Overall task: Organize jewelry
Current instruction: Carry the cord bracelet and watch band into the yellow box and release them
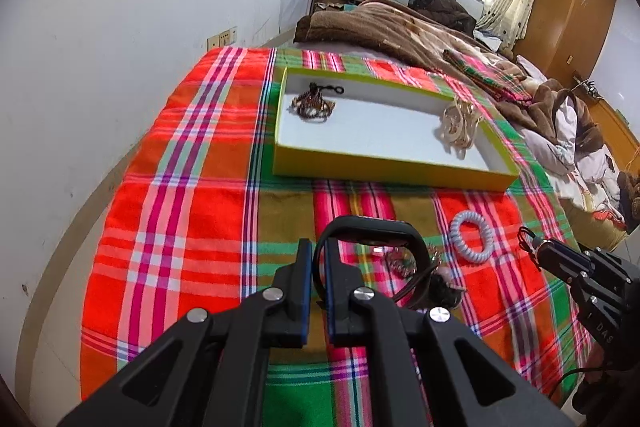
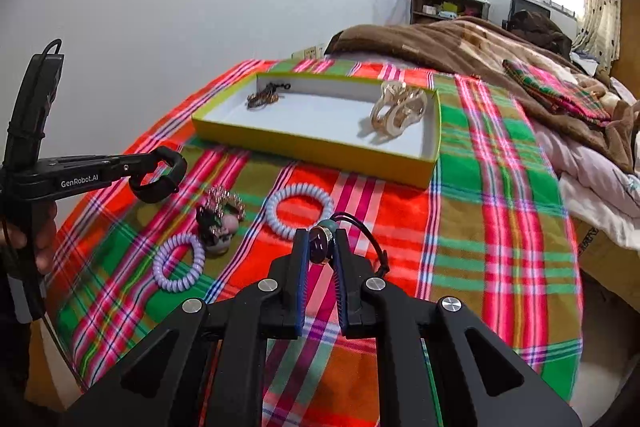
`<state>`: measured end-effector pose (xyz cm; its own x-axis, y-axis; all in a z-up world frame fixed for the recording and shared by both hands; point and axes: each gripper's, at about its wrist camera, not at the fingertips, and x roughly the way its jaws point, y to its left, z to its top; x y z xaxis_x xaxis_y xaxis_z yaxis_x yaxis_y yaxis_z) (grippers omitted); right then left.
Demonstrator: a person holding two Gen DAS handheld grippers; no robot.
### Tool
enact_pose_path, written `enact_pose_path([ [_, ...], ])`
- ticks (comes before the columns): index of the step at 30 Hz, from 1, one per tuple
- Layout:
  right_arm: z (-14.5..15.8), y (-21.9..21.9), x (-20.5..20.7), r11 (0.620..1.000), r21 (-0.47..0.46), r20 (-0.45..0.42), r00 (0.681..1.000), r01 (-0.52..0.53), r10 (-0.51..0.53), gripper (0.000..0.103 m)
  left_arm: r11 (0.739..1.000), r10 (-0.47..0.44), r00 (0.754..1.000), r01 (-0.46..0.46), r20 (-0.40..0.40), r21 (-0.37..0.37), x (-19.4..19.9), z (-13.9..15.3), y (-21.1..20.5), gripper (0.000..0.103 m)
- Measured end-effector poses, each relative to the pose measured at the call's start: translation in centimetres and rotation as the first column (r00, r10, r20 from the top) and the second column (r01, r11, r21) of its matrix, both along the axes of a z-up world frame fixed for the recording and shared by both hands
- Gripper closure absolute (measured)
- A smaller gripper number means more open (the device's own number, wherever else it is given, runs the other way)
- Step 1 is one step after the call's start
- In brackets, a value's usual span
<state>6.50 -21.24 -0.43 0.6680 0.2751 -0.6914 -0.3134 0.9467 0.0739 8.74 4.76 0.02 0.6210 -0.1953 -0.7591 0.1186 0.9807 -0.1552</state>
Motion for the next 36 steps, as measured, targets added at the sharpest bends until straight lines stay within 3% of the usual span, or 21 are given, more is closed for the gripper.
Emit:
enact_pose_path([
  [10,2.9,-0.3,1.8,1.0,0.025,0.065,0.998,-0.007,0.005,0.091,1.0,-0.015,0.999,0.015,0.048,-0.011,2.0,2.3,-0.6,0.097],
  [22,6.3,0.2,7.2,0.998,0.047,0.113,0.993,-0.035,0.03,0.091,0.999,-0.012,0.998,0.014,0.056,-0.029,5.8,3.1,-0.7,0.097],
  [36,5.9,3.1,14.7,0.997,-0.007,0.092,0.993,-0.08,0.08,0.091,1.0,0.001,1.0,-0.001,0.03,-0.023,10.0,2.1,-1.0,0.097],
])
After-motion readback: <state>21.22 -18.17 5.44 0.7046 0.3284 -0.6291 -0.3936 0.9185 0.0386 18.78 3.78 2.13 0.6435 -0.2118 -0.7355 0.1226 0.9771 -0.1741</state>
